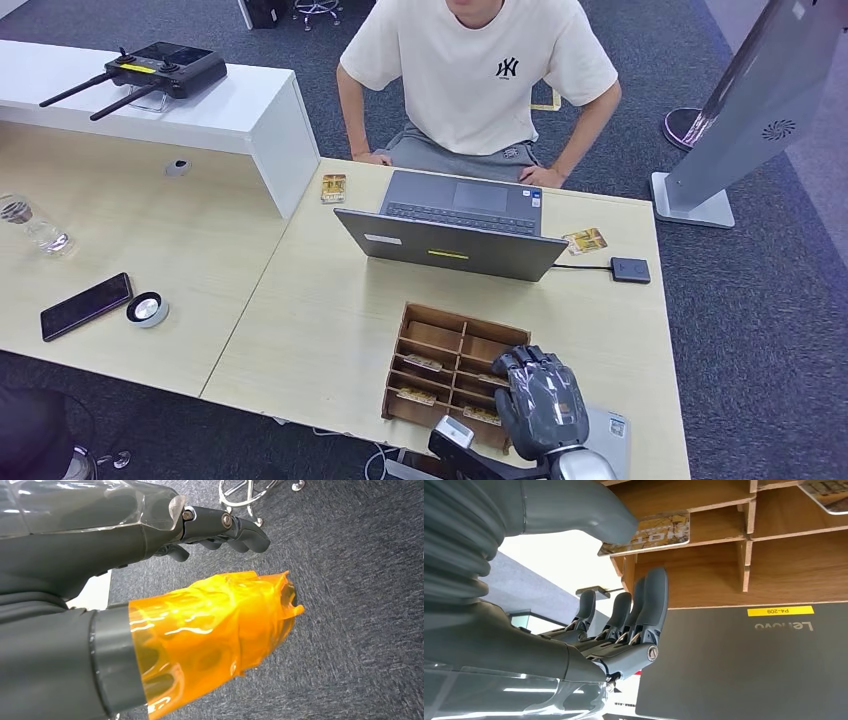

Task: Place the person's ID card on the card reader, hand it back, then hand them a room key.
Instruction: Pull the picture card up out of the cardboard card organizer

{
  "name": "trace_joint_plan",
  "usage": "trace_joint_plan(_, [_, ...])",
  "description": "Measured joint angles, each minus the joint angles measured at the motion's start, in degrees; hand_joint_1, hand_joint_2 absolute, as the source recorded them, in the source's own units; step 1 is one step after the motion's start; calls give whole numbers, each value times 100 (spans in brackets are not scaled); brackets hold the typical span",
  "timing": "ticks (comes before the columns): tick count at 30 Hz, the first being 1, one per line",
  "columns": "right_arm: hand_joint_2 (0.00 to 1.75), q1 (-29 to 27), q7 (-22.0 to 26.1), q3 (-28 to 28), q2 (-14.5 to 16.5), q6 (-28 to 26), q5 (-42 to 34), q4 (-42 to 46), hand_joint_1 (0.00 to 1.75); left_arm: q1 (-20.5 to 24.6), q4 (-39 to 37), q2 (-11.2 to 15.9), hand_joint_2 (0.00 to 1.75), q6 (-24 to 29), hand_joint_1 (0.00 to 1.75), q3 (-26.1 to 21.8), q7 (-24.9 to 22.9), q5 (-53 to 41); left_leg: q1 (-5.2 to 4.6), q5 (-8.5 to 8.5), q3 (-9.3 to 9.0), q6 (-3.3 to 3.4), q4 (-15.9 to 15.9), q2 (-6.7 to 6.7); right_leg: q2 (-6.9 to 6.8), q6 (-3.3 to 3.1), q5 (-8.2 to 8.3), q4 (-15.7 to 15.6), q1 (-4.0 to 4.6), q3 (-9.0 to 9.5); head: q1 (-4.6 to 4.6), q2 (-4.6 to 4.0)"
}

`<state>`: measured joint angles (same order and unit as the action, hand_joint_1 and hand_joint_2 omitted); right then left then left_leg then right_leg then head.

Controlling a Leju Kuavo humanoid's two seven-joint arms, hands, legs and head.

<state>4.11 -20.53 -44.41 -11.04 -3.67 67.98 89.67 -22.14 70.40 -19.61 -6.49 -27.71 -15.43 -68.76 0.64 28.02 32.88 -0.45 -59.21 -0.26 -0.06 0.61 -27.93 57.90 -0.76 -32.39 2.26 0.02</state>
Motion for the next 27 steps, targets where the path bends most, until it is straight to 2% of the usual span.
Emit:
trace_joint_plan(18, [175,19,-74,0,17,11,3,-108,83,0,0,0,0,0,0,0,0,-9,0,0,-1,0,0,0,0,0,0,0,0,0,-1,0])
trace_joint_plan(24, [175,18,-74,0,17,15,4,-203,89,0,0,0,0,0,0,0,0,-9,0,0,-1,0,0,0,0,0,0,0,0,0,-1,0])
trace_joint_plan(25, [175,18,-74,0,17,15,4,-219,94,1,0,0,0,0,0,0,0,-9,0,0,-1,0,0,0,0,0,0,0,0,0,0,0])
trace_joint_plan(27, [175,19,-74,0,17,16,3,-249,115,2,0,0,0,0,0,0,0,-9,0,0,0,0,0,0,0,0,0,0,0,0,0,0])
